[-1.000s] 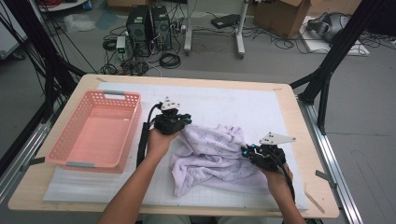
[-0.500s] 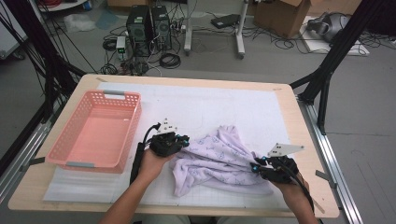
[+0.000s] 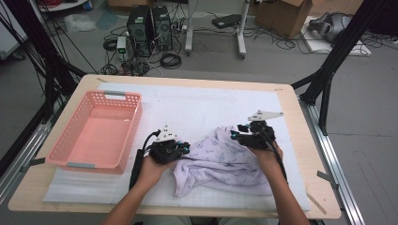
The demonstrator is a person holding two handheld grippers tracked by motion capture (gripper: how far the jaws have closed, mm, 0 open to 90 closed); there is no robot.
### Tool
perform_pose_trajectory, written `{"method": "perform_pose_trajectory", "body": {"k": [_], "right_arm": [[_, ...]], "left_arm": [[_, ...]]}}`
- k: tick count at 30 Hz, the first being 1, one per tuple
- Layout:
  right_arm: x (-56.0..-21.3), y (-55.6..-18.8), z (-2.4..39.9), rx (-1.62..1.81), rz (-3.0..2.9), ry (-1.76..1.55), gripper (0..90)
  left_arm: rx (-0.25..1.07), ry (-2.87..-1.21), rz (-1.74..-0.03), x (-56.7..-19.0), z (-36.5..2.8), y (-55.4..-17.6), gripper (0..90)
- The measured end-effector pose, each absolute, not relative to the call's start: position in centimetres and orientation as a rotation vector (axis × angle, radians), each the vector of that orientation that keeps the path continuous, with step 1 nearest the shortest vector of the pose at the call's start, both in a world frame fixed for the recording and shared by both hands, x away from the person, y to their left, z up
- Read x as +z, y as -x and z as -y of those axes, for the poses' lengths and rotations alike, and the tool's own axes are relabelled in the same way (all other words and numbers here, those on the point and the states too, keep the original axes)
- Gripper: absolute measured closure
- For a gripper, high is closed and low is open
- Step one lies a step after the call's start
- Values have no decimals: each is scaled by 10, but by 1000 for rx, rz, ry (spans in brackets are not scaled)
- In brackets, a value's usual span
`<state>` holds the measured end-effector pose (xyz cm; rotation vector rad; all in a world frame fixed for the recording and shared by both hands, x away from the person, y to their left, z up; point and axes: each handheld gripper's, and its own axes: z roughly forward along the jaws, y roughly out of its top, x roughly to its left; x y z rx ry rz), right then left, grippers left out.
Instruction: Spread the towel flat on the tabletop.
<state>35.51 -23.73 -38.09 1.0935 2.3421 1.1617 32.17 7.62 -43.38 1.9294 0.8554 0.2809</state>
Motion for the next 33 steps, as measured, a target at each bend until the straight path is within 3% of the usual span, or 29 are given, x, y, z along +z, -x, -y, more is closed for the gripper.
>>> {"method": "perform_pose_trajectory", "body": {"k": [4, 8, 10, 15, 21, 28, 33], "right_arm": [[-400, -375, 212, 1081, -2433, -1139, 580], [-415, -384, 202, 1001, -2512, -1154, 793], [-413, -384, 204, 1024, -2537, -1131, 849], [-378, -366, 227, 1304, -2356, -1061, 859], [-353, -336, 264, 1272, -2232, -1013, 858], [-375, -303, 315, 1204, -2220, -1121, 859], [-395, -289, 323, 1025, -2286, -1127, 859]], "left_arm": [[272, -1915, -864, -436, -79, -321, 830], [267, -1905, -863, -439, -82, -317, 830], [265, -1904, -857, -440, -83, -316, 830], [259, -1896, -858, -441, -85, -316, 830], [251, -1895, -851, -440, -84, -314, 830], [221, -1878, -835, -441, -84, -316, 805], [209, -1872, -854, -433, -81, -323, 632]]}}
